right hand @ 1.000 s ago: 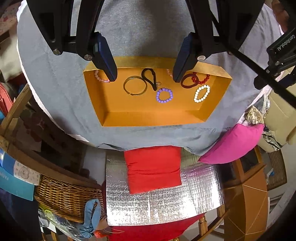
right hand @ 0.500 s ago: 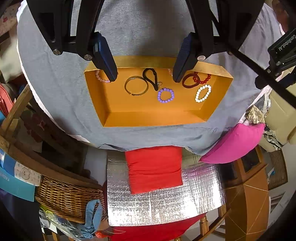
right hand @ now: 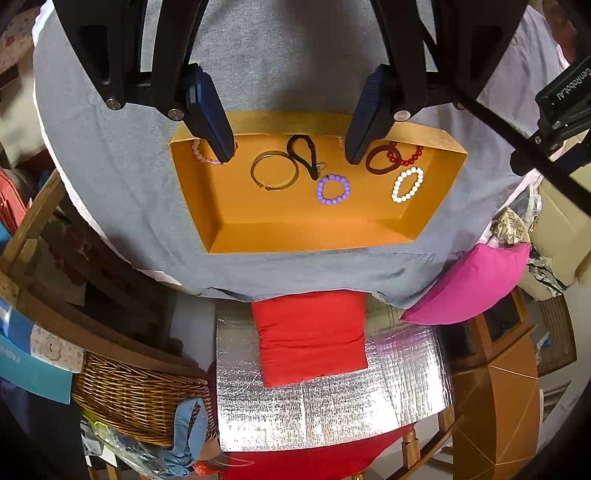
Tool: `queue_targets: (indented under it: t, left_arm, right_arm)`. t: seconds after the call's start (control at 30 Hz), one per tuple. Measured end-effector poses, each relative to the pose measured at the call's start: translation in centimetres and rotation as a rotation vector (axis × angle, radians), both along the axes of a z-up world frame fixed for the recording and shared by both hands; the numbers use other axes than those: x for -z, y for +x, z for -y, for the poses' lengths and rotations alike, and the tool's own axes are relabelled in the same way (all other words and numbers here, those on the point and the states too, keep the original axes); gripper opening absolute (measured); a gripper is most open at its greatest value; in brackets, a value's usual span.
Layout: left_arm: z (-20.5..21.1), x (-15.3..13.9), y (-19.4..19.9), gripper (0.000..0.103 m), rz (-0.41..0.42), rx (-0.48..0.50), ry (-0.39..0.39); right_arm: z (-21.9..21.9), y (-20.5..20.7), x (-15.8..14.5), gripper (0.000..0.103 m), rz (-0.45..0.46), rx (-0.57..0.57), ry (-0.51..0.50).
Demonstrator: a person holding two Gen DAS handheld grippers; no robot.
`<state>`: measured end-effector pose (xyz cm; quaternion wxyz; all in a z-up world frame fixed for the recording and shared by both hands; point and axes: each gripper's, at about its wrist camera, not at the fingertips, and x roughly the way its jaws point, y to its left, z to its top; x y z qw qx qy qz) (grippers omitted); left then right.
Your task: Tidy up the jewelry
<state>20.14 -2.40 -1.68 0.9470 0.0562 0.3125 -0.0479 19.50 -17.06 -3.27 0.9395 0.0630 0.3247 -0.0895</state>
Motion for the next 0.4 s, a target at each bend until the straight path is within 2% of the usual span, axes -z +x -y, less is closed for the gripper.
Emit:
queue_targets:
  t: [0.2,0.4]
  left_arm:
    - [0.12,-0.05,-0.05,0.078,0.004,0.007,-0.004]
    - [0.35,-0.05,-0.85,0.078,0.043,0.029,0.006]
  right_arm:
    - [-0.07,0.11,0.10,0.066,-0.003,0.002,0.000]
    - [0.23,-0.20,0.24,0.066,0.010,-0.007,0.013]
